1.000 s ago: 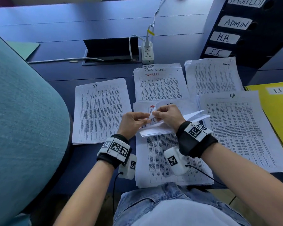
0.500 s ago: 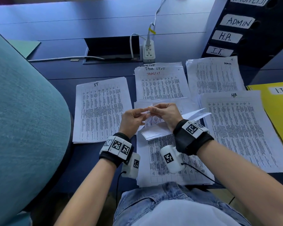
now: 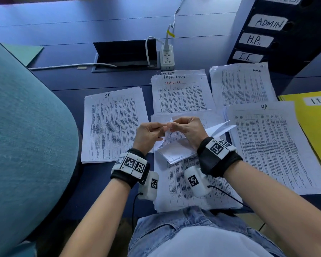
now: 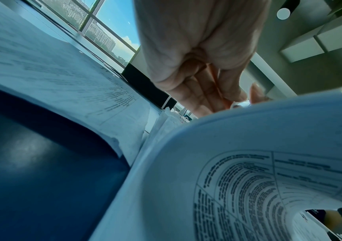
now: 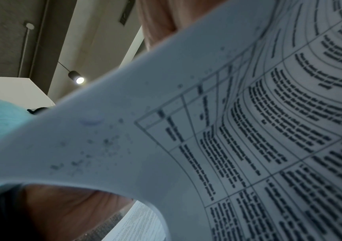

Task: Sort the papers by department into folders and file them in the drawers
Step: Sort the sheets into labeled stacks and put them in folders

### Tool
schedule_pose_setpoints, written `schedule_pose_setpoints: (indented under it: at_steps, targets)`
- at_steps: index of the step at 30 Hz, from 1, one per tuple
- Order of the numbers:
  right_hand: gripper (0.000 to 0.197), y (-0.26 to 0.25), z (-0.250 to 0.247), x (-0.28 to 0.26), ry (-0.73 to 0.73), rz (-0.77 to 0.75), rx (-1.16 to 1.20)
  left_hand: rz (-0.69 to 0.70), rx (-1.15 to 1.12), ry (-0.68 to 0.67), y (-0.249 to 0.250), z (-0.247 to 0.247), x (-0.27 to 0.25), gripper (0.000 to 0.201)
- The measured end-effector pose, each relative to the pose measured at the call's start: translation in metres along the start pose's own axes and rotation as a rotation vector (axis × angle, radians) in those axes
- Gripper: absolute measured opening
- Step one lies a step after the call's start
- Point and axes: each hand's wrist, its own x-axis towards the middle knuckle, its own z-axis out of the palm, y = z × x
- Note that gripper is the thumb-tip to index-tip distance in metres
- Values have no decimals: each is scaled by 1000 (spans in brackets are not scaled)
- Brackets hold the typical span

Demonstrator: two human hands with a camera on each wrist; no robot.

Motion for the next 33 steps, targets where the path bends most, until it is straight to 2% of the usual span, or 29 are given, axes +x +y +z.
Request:
schedule_pose_setpoints:
  at_steps: [10,23,26,29,31,33]
  targets:
    - [9,2,-3,1,-14,-6,-6,11,20,-20,-1,-1,1,28]
    - [4,0,-5,2,-27,-9,-25,18,51,-41,-2,-1,2,14]
    - [13,1,-4,4,-38,10,-26,15,95,46,-4,1,4,11]
    - [30,2,-3,7,41,9,-56,7,133,201,-10,0,12,6]
    - [30,0,-3,6,98,-51,-166,4,143,234,-10,-2,16,24]
    - [28,-5,-4,3,87,-117,-267,46,199,202,-8,-3,15,45]
